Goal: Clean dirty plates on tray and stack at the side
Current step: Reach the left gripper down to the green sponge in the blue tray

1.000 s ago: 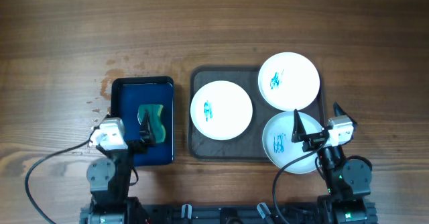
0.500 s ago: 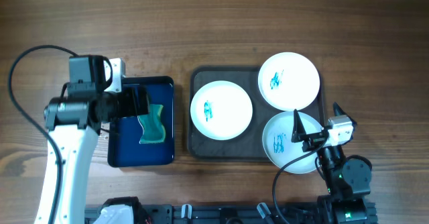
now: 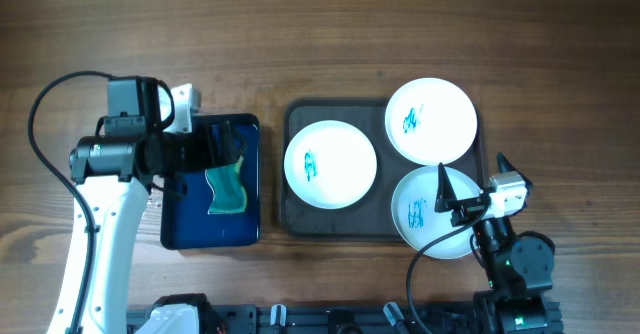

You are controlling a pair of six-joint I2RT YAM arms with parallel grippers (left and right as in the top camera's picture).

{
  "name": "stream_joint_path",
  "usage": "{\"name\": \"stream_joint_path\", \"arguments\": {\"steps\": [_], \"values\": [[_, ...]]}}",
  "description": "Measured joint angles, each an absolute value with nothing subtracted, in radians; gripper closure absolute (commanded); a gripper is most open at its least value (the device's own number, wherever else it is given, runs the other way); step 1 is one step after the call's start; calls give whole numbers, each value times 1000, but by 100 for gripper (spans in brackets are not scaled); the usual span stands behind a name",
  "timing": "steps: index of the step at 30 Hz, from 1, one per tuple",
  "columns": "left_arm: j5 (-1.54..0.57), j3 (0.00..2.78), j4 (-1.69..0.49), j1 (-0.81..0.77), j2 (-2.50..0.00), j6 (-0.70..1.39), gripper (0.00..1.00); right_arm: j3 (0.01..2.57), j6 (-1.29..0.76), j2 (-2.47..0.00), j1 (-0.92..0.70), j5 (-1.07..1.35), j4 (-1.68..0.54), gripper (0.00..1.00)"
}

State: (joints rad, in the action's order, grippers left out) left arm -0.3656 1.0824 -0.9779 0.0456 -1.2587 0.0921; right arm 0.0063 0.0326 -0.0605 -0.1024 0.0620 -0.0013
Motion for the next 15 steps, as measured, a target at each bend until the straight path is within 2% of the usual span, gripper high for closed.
{"name": "stream_joint_path", "arguments": {"steps": [8,12,15], "values": [[-350,1084,-892,46,-1259,139,0,6,33,-60,-102,62,-1,0],[-155,1111,-1047,45,-1266,290,6,6,33,-60,-102,62,-1,0],[-104,1153,-1154,45,-1330,344,14,6,33,-60,-102,62,-1,0]]}}
